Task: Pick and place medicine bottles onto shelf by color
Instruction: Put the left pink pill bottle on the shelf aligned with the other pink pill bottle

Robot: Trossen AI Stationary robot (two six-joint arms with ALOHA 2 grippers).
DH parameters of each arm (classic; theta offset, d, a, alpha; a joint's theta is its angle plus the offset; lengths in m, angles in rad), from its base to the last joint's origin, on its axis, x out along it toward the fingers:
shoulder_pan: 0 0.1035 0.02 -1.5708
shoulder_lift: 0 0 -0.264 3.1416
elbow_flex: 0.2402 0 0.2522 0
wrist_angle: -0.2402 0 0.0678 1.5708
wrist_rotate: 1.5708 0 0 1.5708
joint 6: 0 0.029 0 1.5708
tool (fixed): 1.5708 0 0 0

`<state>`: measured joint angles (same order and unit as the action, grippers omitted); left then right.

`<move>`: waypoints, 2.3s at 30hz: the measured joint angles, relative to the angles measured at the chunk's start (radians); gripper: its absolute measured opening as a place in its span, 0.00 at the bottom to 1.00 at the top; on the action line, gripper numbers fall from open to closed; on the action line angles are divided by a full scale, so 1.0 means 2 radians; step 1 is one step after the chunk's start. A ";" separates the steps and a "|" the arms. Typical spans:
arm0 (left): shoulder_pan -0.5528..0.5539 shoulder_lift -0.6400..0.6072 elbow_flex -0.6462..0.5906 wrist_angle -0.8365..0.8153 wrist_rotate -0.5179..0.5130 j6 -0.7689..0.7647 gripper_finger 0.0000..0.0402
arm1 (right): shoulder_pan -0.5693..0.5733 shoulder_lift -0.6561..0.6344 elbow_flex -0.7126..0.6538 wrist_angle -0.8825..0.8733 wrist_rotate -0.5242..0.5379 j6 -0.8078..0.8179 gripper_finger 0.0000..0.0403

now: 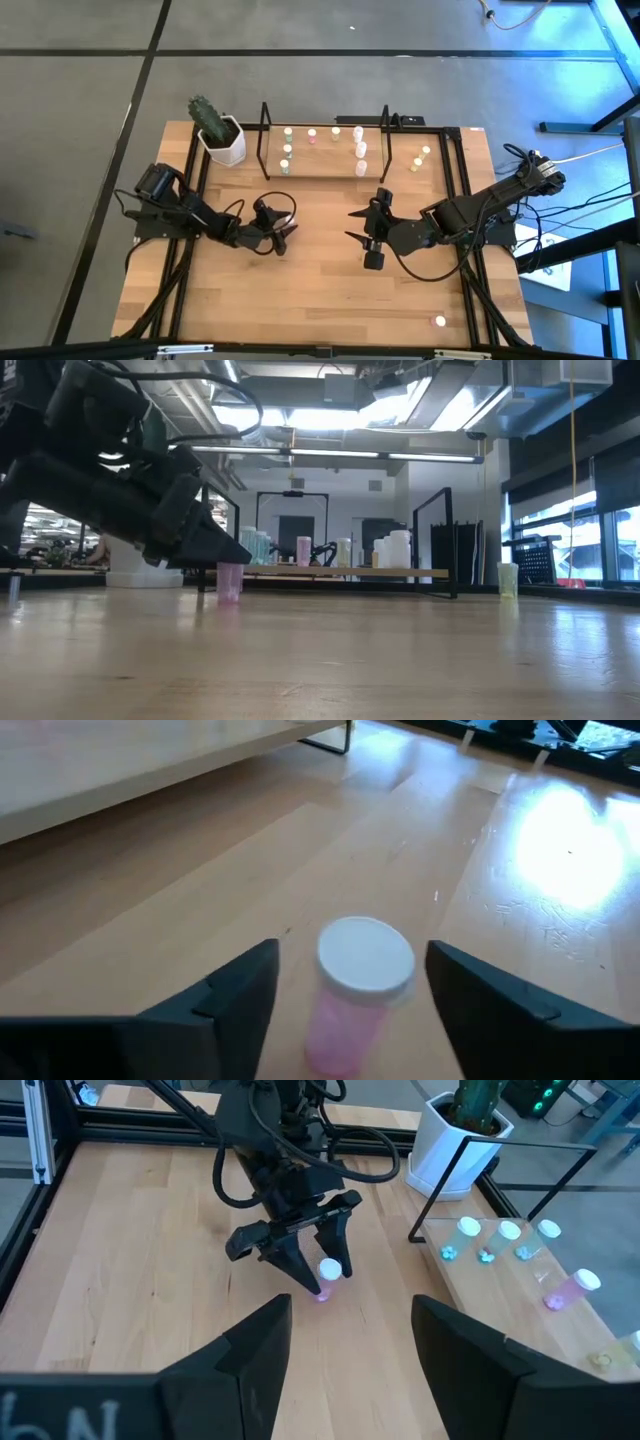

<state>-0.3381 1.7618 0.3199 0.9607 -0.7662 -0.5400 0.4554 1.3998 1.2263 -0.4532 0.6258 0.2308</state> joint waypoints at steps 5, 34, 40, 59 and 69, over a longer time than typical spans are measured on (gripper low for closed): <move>-0.009 -0.001 0.000 -0.001 -0.007 0.000 0.74 | 0.000 0.000 0.000 0.000 0.000 0.000 0.52; -0.060 -0.328 0.060 -0.339 -0.014 0.187 0.76 | 0.000 0.000 0.000 0.000 0.000 0.000 0.52; -0.025 -0.347 0.194 -0.610 0.058 0.163 0.76 | 0.000 0.000 0.000 0.000 0.000 0.000 0.52; 0.086 -0.217 0.290 -0.739 0.306 0.132 0.76 | 0.000 0.000 0.000 0.000 0.000 0.000 0.52; 0.120 -0.160 0.291 -0.736 0.306 0.131 0.76 | 0.000 0.000 0.000 0.000 0.000 0.000 0.52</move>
<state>-0.0977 1.4423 0.9011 -0.5117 -0.1543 -0.2775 0.4553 1.3998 1.2263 -0.4530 0.6258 0.2303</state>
